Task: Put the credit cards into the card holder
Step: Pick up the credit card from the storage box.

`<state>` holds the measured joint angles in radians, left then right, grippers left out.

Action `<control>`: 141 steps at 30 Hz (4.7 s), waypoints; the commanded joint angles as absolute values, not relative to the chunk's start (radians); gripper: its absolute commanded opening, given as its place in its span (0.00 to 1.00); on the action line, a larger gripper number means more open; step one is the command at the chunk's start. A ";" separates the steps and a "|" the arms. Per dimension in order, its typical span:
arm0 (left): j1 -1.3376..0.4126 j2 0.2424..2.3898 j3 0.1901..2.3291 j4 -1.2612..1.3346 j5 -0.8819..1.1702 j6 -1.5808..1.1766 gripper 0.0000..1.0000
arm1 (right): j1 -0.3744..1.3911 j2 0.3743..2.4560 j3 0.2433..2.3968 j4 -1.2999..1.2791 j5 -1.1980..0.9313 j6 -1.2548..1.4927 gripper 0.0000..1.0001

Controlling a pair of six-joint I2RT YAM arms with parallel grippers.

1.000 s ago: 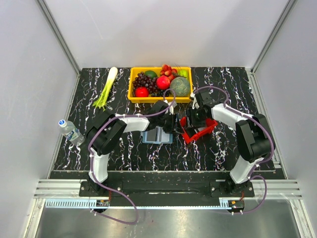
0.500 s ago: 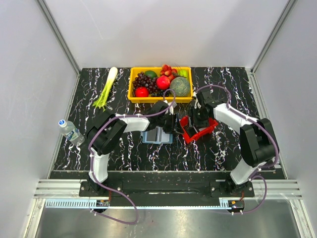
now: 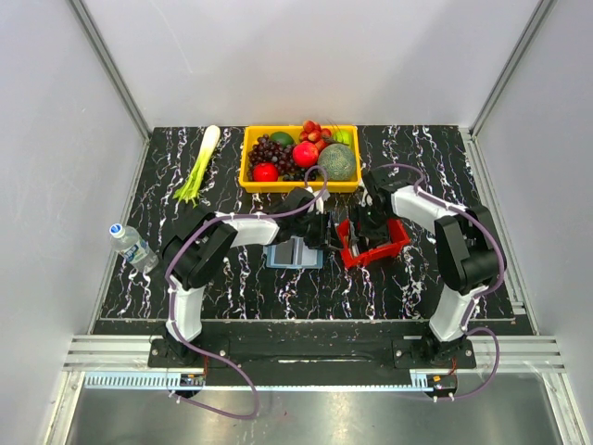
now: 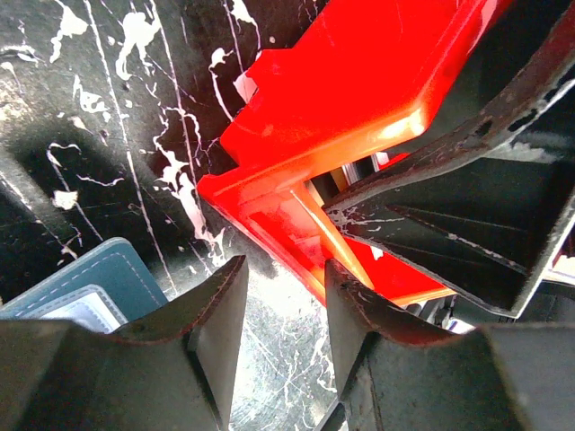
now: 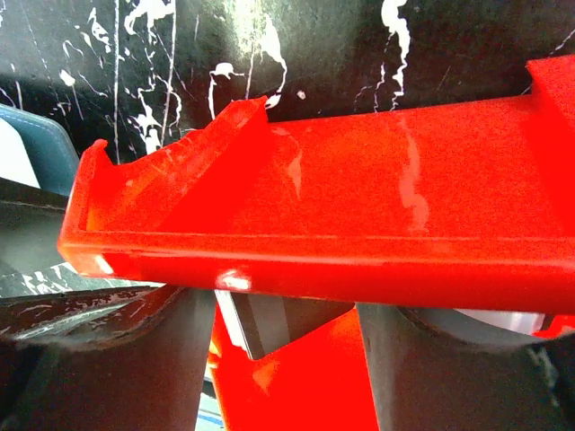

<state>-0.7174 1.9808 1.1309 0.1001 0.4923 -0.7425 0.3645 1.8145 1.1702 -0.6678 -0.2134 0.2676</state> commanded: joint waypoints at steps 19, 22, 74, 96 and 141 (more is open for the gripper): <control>-0.715 2.006 1.152 0.152 0.506 -0.755 0.43 | 0.400 1.737 1.101 -0.603 -0.244 0.304 0.63; -0.715 2.006 1.152 0.152 0.506 -0.755 0.43 | 0.399 1.729 1.103 -0.601 -0.258 0.307 0.61; -0.712 2.005 1.169 0.129 0.509 -0.747 0.43 | 0.396 1.582 1.017 -0.465 -0.437 0.374 0.38; -0.712 2.010 1.177 0.129 0.509 -0.749 0.43 | 0.345 1.572 0.997 -0.431 -0.501 0.393 0.27; -0.712 2.008 1.175 0.143 0.512 -0.756 0.43 | 0.305 1.603 0.946 -0.371 -0.592 0.416 0.20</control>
<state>-0.7059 1.9987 1.1439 0.1001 0.5125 -0.7570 0.3050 1.5993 0.9478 -0.3862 -0.5922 0.4145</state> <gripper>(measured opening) 0.435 0.204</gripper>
